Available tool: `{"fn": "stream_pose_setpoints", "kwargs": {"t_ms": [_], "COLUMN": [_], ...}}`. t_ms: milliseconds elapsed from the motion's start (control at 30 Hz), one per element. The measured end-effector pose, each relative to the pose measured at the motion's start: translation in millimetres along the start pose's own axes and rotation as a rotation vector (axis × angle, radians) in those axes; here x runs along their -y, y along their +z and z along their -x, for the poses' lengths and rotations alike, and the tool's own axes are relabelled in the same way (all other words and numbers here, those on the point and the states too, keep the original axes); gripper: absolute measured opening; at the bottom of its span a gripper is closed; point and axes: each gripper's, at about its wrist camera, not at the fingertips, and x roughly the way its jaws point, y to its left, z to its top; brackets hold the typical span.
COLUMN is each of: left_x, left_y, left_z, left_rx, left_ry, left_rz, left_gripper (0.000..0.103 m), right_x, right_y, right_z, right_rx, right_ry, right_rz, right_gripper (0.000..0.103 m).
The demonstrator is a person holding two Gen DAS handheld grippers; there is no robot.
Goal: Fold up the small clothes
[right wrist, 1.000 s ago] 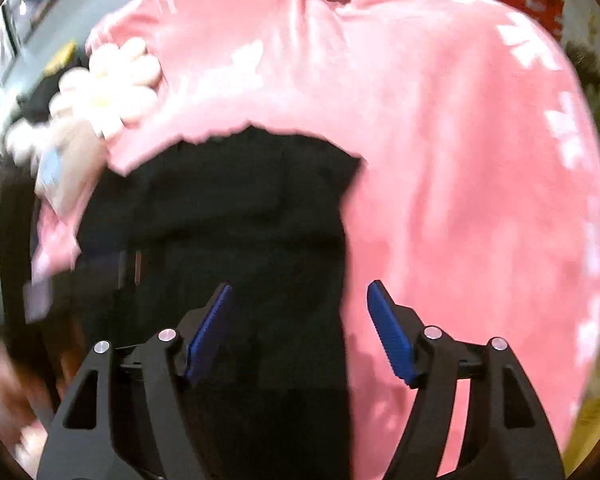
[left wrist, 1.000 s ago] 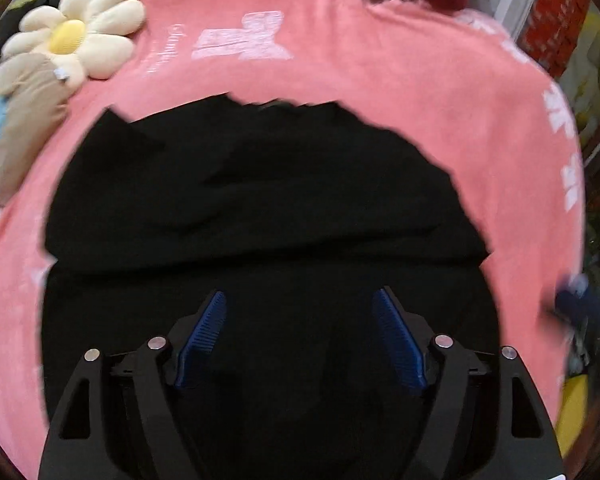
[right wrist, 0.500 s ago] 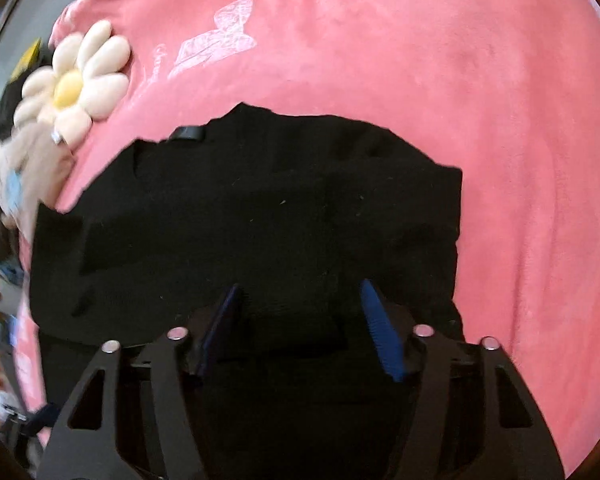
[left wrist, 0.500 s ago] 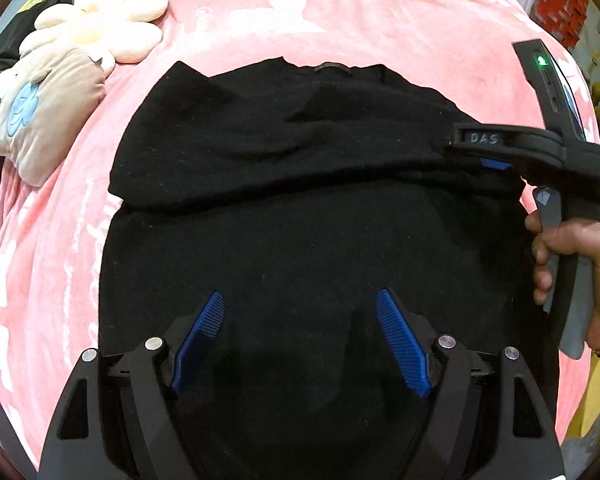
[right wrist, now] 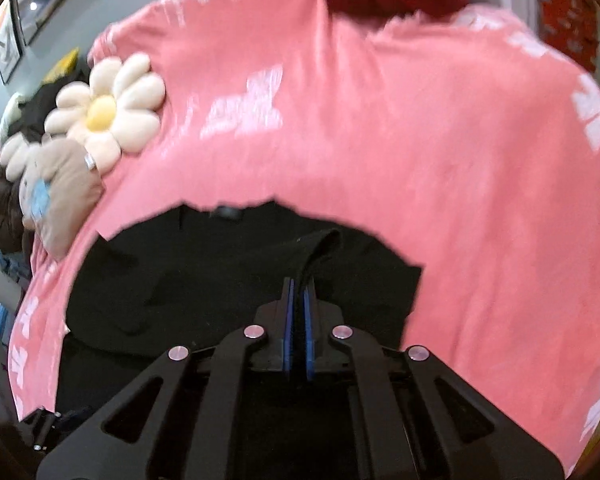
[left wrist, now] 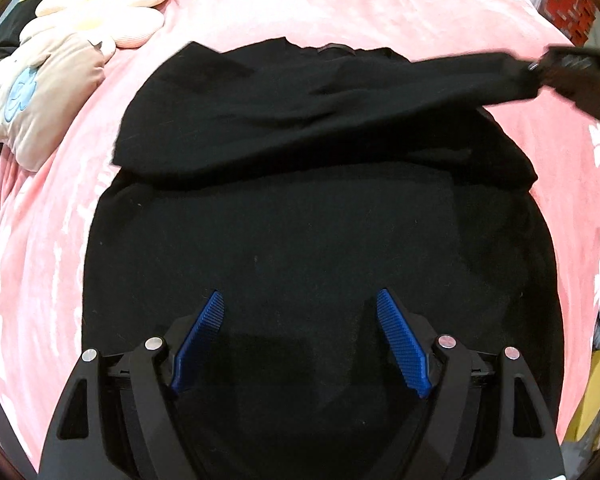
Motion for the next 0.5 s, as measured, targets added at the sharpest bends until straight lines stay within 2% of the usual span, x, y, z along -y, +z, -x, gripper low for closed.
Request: {"fn": "stream_pose_setpoints", "kwargs": {"t_ms": [33, 67, 100, 133, 200, 267, 333, 500], "left_x": [0, 0, 0, 1, 3, 2, -6, -57], "left_y": [-1, -1, -1, -2, -2, 1, 6, 40], "left_z": [-1, -2, -4, -5, -6, -3, 3, 13], "left_rx": [-0.003, -0.007, -0.010, -0.013, -0.012, -0.005, 0.012, 0.068], "left_ry": [0.004, 0.000, 0.001, 0.005, 0.016, 0.001, -0.029, -0.081], "left_rz": [0.000, 0.001, -0.002, -0.007, -0.025, -0.020, 0.012, 0.184], "left_gripper": [0.076, 0.076, 0.076, 0.077, 0.077, 0.077, 0.077, 0.079], "right_x": [10, 19, 31, 47, 61, 62, 62, 56], "right_y": [-1, -3, -10, -24, -47, -54, -54, -47], "right_z": [5, 0, -14, -42, -68, -53, -34, -24], "right_rx": [0.022, 0.008, -0.054, -0.175, -0.295, -0.240, -0.187, -0.151], "right_ry": [-0.035, -0.060, -0.071, -0.051, -0.025, -0.045, -0.028, -0.026], "right_rz": [-0.002, -0.003, -0.006, -0.036, -0.064, -0.055, -0.082, -0.067], "right_gripper": [0.003, 0.003, 0.003, 0.003, 0.004, 0.012, 0.021, 0.023]}}
